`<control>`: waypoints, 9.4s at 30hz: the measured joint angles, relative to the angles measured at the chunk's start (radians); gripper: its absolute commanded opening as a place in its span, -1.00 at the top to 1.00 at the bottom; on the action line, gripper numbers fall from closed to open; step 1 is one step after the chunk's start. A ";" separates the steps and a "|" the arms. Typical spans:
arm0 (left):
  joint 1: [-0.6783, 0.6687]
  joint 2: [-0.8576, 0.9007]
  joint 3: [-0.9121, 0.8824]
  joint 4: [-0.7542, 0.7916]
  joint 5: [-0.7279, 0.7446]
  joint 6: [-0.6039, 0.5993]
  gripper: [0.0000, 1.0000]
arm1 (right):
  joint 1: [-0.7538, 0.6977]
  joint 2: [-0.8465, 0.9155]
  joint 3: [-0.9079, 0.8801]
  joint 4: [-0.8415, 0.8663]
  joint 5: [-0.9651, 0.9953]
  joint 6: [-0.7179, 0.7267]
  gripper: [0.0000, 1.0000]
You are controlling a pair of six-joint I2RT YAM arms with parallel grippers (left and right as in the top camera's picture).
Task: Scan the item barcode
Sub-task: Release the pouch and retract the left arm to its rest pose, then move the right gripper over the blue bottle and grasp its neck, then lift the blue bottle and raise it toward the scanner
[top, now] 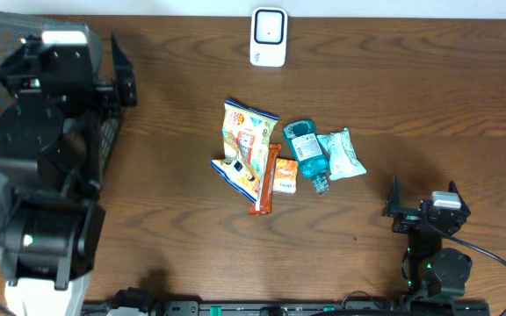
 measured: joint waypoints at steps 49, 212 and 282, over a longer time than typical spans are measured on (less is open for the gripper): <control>0.141 -0.980 -0.136 -0.147 0.420 -0.333 -0.96 | 0.000 0.000 0.000 0.000 0.000 0.000 -0.98; 0.148 -0.972 -1.250 0.221 0.552 -0.453 -0.96 | 0.491 2.254 1.770 -0.866 0.069 0.309 -0.05; 0.148 -0.972 -1.250 0.221 0.552 -0.453 -0.96 | 0.528 2.243 1.826 -0.915 0.064 0.323 0.29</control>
